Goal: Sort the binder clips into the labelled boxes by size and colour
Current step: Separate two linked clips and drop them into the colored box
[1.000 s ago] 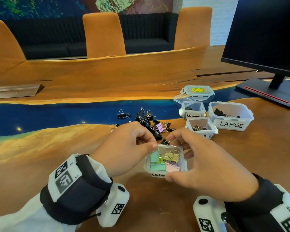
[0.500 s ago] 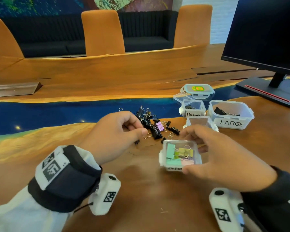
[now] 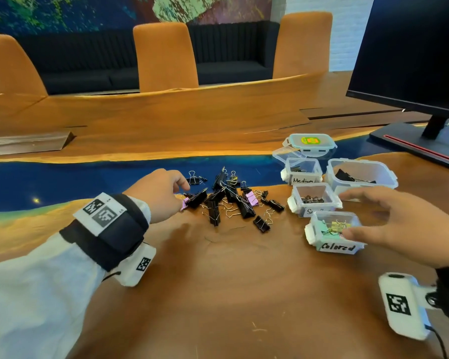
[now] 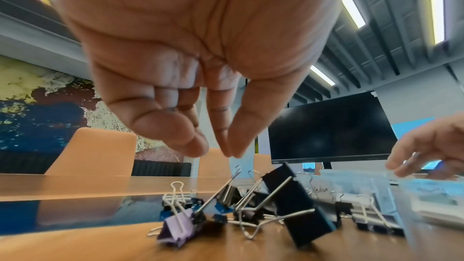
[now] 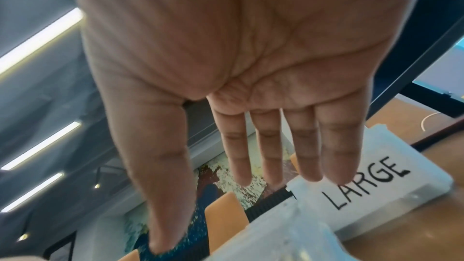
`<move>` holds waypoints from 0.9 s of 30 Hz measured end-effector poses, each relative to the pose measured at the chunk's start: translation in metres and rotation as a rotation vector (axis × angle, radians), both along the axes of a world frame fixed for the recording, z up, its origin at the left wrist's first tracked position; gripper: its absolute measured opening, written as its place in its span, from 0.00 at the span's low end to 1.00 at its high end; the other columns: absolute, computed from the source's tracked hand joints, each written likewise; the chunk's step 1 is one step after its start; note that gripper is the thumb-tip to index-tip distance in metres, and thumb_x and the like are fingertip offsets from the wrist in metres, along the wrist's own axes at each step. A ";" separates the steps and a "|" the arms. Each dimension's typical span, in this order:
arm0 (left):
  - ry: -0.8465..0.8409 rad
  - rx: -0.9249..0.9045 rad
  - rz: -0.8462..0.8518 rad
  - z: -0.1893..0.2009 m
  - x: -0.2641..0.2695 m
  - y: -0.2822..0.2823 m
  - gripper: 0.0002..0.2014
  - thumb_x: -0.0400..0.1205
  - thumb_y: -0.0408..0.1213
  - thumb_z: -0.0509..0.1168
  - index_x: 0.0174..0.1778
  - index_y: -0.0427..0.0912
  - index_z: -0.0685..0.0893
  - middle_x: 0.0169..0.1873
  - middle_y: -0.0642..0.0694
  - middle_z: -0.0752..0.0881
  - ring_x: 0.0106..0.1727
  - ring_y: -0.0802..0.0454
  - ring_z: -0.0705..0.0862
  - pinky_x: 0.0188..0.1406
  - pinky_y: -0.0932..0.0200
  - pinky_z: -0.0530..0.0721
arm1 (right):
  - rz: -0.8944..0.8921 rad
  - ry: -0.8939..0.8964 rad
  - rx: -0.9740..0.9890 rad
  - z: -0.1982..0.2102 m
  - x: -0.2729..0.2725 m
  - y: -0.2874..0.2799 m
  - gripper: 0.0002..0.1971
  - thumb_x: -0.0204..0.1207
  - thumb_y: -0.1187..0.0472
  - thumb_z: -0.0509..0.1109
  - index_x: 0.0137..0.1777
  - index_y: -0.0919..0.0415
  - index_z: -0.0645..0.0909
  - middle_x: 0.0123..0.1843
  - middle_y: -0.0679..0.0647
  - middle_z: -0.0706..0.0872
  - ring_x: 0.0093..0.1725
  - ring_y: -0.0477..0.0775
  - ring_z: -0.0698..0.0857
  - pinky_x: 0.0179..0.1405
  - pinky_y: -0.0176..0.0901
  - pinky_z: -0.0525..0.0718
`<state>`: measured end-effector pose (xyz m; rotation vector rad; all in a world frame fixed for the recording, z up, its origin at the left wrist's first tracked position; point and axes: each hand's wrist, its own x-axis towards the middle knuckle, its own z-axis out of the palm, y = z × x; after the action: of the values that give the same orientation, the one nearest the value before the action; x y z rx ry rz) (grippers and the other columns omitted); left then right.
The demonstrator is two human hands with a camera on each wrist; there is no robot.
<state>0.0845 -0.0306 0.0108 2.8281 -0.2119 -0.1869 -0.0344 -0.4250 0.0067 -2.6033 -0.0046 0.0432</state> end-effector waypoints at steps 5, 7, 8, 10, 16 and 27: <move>0.051 0.065 0.030 -0.007 0.014 0.005 0.25 0.80 0.43 0.73 0.72 0.58 0.76 0.63 0.51 0.80 0.58 0.49 0.83 0.55 0.54 0.81 | 0.007 -0.167 0.181 0.012 -0.011 0.022 0.29 0.60 0.33 0.75 0.65 0.28 0.78 0.68 0.28 0.81 0.67 0.36 0.80 0.64 0.43 0.78; 0.075 0.117 0.041 -0.011 0.018 0.004 0.26 0.78 0.48 0.75 0.72 0.58 0.78 0.65 0.51 0.80 0.59 0.49 0.83 0.58 0.52 0.83 | 0.010 -0.192 0.273 0.012 -0.016 0.032 0.27 0.62 0.36 0.77 0.64 0.28 0.79 0.67 0.30 0.82 0.66 0.37 0.82 0.65 0.44 0.80; 0.091 0.144 0.043 -0.013 0.019 0.003 0.26 0.77 0.49 0.76 0.72 0.57 0.79 0.66 0.50 0.80 0.60 0.48 0.83 0.60 0.51 0.83 | 0.019 -0.204 0.311 0.011 -0.017 0.036 0.26 0.62 0.37 0.77 0.63 0.29 0.80 0.66 0.31 0.83 0.66 0.37 0.83 0.66 0.46 0.82; 0.119 0.184 0.035 -0.017 0.021 0.001 0.27 0.75 0.50 0.77 0.71 0.56 0.79 0.65 0.50 0.82 0.60 0.48 0.83 0.61 0.51 0.83 | 0.043 -0.227 0.354 0.008 -0.019 0.044 0.24 0.63 0.39 0.77 0.62 0.31 0.82 0.64 0.30 0.84 0.65 0.34 0.83 0.66 0.42 0.82; 0.169 0.161 0.036 -0.016 0.017 -0.005 0.06 0.78 0.42 0.77 0.47 0.50 0.86 0.38 0.52 0.92 0.39 0.56 0.88 0.41 0.60 0.84 | 0.065 -0.226 0.394 0.003 -0.019 0.051 0.20 0.64 0.41 0.77 0.58 0.32 0.84 0.62 0.30 0.86 0.64 0.33 0.82 0.65 0.38 0.80; 0.113 -0.215 -0.066 0.023 -0.045 -0.008 0.05 0.82 0.33 0.72 0.45 0.49 0.90 0.32 0.50 0.92 0.34 0.60 0.90 0.37 0.62 0.89 | 0.084 -0.229 0.498 -0.002 -0.021 0.075 0.15 0.73 0.60 0.80 0.56 0.43 0.86 0.55 0.38 0.89 0.58 0.37 0.86 0.59 0.39 0.86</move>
<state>0.0400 -0.0387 0.0339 2.5903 -0.2826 -0.3180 -0.0550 -0.3495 0.0046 -2.0962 -0.1834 -0.2019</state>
